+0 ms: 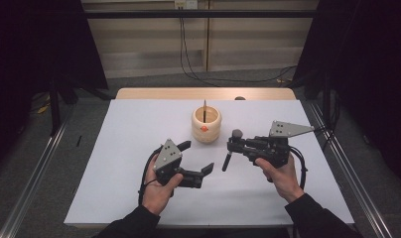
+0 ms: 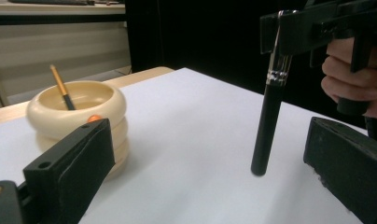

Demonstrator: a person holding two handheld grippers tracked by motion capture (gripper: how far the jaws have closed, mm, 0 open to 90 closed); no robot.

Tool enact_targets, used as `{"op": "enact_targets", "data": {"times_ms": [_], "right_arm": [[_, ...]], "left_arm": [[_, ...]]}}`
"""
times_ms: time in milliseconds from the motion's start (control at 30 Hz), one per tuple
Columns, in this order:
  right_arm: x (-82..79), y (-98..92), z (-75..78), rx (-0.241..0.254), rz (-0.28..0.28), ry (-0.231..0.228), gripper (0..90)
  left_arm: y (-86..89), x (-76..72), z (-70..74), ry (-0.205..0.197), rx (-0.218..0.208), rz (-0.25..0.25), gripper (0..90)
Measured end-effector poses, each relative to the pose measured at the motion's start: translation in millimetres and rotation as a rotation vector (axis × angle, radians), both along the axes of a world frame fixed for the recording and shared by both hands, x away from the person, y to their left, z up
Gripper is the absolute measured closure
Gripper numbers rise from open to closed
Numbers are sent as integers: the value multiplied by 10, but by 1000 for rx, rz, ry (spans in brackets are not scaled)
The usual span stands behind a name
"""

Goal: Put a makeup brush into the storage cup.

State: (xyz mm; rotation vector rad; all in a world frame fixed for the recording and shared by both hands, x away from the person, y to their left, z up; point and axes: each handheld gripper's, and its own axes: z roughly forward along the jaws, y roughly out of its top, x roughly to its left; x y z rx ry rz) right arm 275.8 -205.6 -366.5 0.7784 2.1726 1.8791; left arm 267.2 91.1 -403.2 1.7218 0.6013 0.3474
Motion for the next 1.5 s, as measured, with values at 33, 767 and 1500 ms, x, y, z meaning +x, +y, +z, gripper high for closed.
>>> {"op": "enact_targets", "data": {"times_ms": [33,767,1500], "right_arm": [[3,-2,-2,-3,-2,-1,771],[97,-96,-13,-27,-56,-8,770],[387,-29,49,-31,-88,-30,771]], "left_arm": [[36,-10,0,-15,12,6,18],[810,-203,-200,-2,20,171,16],[920,-277,-313,10,40,191,18]]}}
